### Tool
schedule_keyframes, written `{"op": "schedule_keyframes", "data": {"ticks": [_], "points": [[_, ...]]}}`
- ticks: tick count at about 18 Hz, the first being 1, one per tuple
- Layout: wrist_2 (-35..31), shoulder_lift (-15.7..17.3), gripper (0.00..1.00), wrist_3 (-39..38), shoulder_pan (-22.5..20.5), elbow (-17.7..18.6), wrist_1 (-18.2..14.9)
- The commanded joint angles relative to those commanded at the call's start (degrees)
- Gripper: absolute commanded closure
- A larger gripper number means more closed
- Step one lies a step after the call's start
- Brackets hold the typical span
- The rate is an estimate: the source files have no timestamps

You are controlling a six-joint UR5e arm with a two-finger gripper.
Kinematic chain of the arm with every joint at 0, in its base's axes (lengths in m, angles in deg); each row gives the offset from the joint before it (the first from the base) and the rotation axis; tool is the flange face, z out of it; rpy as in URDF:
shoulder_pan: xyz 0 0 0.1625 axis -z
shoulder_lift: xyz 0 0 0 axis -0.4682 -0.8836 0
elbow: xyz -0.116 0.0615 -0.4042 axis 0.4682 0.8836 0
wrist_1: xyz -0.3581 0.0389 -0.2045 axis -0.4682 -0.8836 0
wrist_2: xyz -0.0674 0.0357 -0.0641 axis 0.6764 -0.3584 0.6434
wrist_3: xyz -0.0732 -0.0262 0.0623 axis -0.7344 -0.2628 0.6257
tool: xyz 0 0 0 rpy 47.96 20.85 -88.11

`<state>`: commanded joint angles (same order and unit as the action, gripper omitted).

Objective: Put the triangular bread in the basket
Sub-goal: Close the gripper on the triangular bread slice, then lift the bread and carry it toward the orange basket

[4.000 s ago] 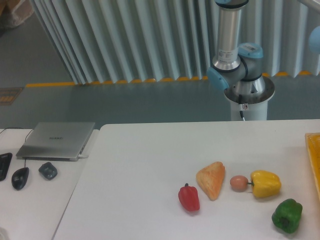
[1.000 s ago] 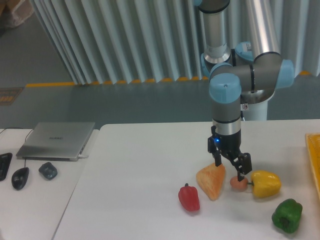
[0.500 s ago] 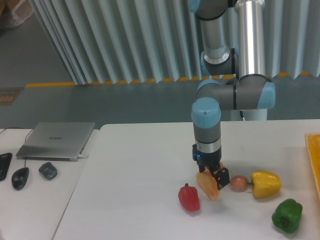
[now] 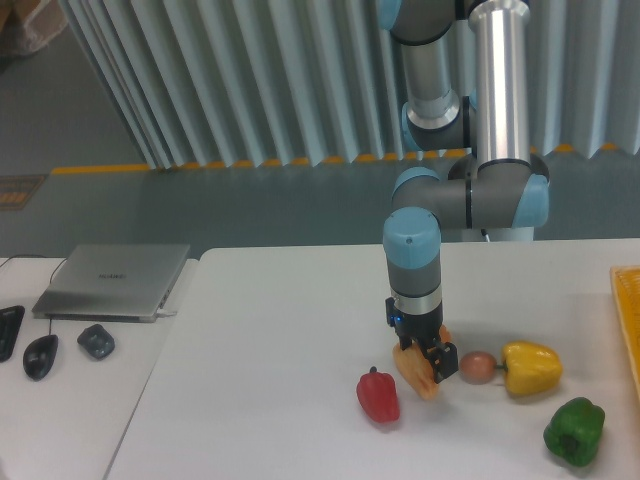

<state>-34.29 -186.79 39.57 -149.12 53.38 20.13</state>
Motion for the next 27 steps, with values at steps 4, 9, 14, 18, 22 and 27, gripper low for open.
{"op": "schedule_keyframes", "data": {"ticks": [4, 9, 14, 18, 22, 27], "points": [[-0.79, 0.00, 0.68, -0.17, -0.35, -0.09, 0.00], [-0.18, 2.28, 0.75, 0.26, -2.28, -2.54, -1.92], [-0.18, 4.56, 0.75, 0.53, -5.35, -6.24, -9.23], [0.17, 7.55, 0.76, 4.55, -11.06, -6.24, -9.84], [3.07, 11.33, 0.76, 13.95, -15.99, -6.24, -15.73], [3.60, 11.42, 0.76, 30.30, -21.34, -6.24, -15.29]]}}
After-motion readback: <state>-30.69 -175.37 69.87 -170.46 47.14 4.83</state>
